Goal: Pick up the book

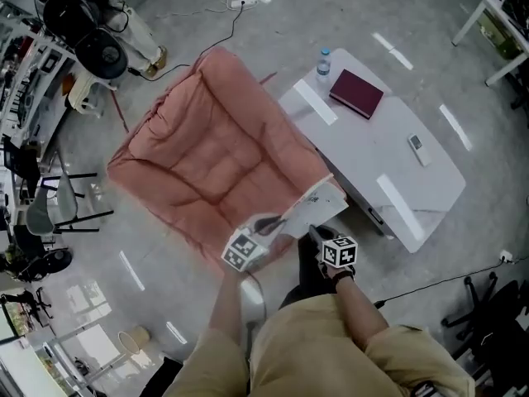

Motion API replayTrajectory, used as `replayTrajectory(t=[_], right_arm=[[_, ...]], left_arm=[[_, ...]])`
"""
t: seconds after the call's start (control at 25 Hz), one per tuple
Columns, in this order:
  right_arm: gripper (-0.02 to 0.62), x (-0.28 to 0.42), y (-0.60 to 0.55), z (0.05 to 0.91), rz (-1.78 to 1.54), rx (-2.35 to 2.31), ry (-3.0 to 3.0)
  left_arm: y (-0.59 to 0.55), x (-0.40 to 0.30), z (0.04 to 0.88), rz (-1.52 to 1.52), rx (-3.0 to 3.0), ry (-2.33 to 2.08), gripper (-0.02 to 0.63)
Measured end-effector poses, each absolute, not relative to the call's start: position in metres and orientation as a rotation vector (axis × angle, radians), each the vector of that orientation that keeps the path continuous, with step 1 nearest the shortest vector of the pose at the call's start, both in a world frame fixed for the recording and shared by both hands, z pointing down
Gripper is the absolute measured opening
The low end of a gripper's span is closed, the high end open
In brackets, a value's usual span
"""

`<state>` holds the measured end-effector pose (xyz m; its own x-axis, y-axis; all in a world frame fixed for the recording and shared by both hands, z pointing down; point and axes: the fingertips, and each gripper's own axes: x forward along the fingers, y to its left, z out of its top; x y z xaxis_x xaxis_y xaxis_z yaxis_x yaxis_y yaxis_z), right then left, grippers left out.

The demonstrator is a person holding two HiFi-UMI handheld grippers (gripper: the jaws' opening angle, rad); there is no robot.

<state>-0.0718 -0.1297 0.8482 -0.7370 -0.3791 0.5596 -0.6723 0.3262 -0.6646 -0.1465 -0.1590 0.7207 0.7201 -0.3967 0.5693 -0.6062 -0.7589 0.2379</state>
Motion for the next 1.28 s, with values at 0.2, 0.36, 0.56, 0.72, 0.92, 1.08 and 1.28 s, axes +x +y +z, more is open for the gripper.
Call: replayTrajectory(t=[0.2, 0.36, 0.56, 0.72, 0.92, 1.08, 1.28], right_arm=[[0.023, -0.066, -0.119, 0.811, 1.382, 0.942, -2.386], [0.025, -0.060, -0.120, 0.772, 1.329, 0.952, -2.480], [0.034, -0.053, -0.120, 0.720, 1.209, 0.930, -2.605], [0.044, -0.058, -0.124, 0.675, 1.114, 0.923, -2.691], [0.043, -0.068, -0.142, 0.607, 0.925, 0.903, -2.838], [0.037, -0.081, -0.150, 0.542, 0.736, 0.875, -2.951], [0.037, -0.113, -0.157, 0.466, 0.561, 0.844, -3.066]], left_arm=[[-0.134, -0.125, 0.663, 0.606, 2.609, -0.733, 0.043], [-0.122, -0.119, 0.622, 0.530, 2.657, -0.773, 0.043], [-0.104, -0.114, 0.563, 0.364, 2.697, -0.855, 0.043], [-0.085, -0.117, 0.523, 0.291, 2.775, -0.922, 0.043], [-0.081, -0.127, 0.461, 0.172, 2.870, -1.088, 0.043], [-0.073, -0.136, 0.399, 0.076, 2.932, -1.220, 0.042], [-0.059, -0.165, 0.332, -0.083, 2.957, -1.423, 0.041]])
